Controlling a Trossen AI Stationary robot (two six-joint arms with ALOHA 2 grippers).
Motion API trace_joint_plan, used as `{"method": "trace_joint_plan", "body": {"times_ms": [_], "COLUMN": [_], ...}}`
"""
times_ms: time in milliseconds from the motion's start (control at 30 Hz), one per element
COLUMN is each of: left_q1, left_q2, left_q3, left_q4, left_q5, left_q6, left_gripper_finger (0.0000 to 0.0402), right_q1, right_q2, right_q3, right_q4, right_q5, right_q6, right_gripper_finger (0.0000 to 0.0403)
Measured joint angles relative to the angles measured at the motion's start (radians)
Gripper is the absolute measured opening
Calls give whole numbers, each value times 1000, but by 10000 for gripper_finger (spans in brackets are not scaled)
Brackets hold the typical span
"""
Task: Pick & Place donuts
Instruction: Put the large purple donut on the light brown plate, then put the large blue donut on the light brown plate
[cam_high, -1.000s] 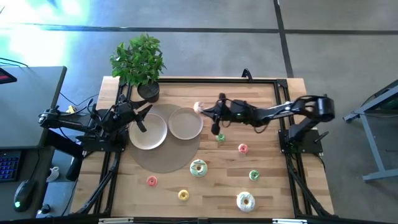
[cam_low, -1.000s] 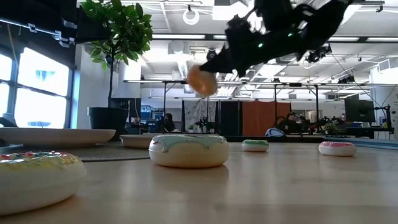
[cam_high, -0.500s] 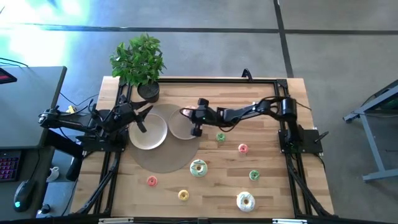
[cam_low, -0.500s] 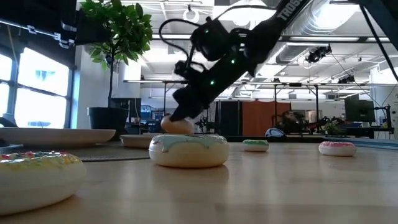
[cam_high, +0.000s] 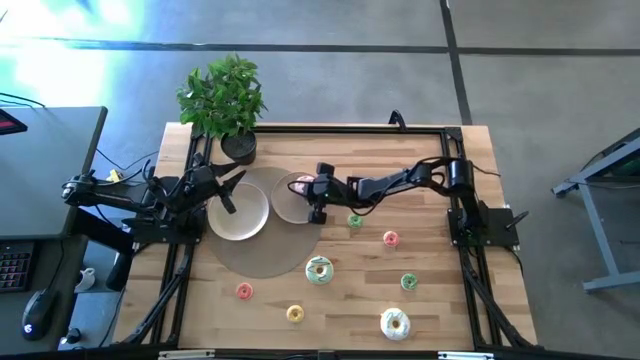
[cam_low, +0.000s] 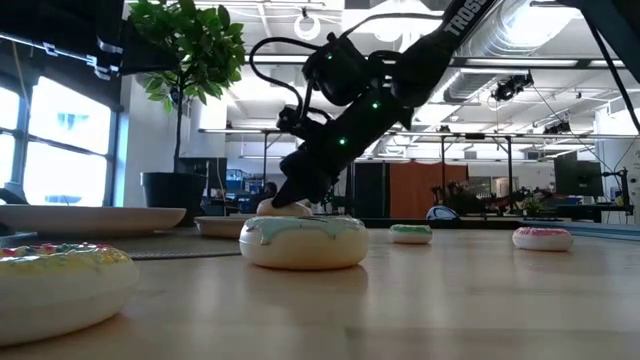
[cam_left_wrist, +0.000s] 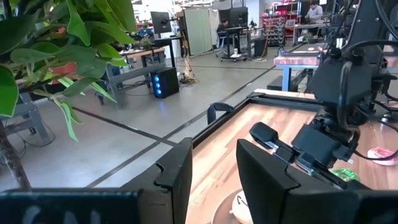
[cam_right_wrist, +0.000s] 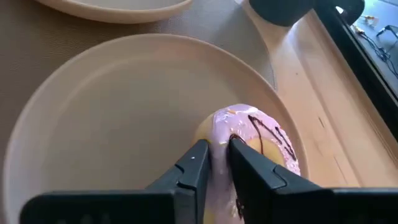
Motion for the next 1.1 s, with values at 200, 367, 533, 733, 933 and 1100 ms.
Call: {"method": "trace_joint_plan", "body": {"times_ms": [200, 367, 533, 733, 933, 1100], "left_q1": [0, 0, 0, 0, 0, 0], "left_q2": [0, 0, 0, 16, 136, 330], "left_q3": [0, 0, 0, 0, 0, 28], "left_q4": [0, 1, 1, 21, 125, 184], "left_q5": [-2, -2, 37, 228, 372, 398], "left_q6": [-8, -9, -55, -166, -268, -335], "left_gripper_finger": [124, 124, 124, 124, 124, 124], "right_q1": [15, 40, 64, 105, 142, 176], "right_q2": [-29, -64, -93, -215, -408, -529], "right_q3": [0, 0, 0, 0, 0, 0], "right_q4": [-2, -6, -47, -280, -685, -990], "right_q5": [41, 87, 64, 152, 97, -36], "right_q6": [-32, -42, -52, -70, 170, 346], "right_gripper_finger": [95, 110, 114, 114, 114, 114]}}
